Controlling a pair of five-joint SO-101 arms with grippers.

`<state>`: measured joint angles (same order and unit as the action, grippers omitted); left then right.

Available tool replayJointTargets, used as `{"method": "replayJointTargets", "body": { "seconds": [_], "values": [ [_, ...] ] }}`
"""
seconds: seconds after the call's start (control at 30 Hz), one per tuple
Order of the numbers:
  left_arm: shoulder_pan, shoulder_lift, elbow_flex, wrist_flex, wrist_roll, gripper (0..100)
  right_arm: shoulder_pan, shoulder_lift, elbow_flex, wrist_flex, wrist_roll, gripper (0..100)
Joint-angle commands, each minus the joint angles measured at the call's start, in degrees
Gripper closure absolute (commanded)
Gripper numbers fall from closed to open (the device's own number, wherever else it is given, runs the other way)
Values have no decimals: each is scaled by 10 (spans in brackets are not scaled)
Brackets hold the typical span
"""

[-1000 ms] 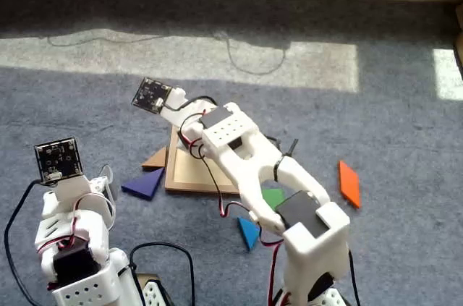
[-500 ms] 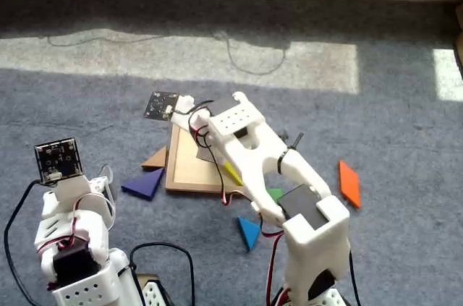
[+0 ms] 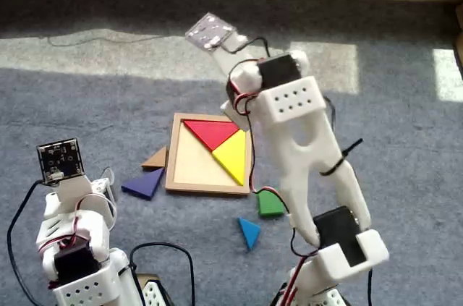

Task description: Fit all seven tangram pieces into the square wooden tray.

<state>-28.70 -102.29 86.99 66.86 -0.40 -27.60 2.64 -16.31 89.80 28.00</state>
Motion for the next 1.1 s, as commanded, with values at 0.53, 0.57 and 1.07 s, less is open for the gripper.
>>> {"method": "replayJointTargets", "body": {
  "seconds": [0.53,0.57,1.07],
  "values": [
    [-3,-4,-3,-3,-4,777,173,-337,501,-160,-195,991],
    [-3,-4,-3,-3,-4,777,172,-358,531,-183,-212,989],
    [-3,-4,5,-23,-4,777,40,-291,666,-283,-340,723]
  ]
}}
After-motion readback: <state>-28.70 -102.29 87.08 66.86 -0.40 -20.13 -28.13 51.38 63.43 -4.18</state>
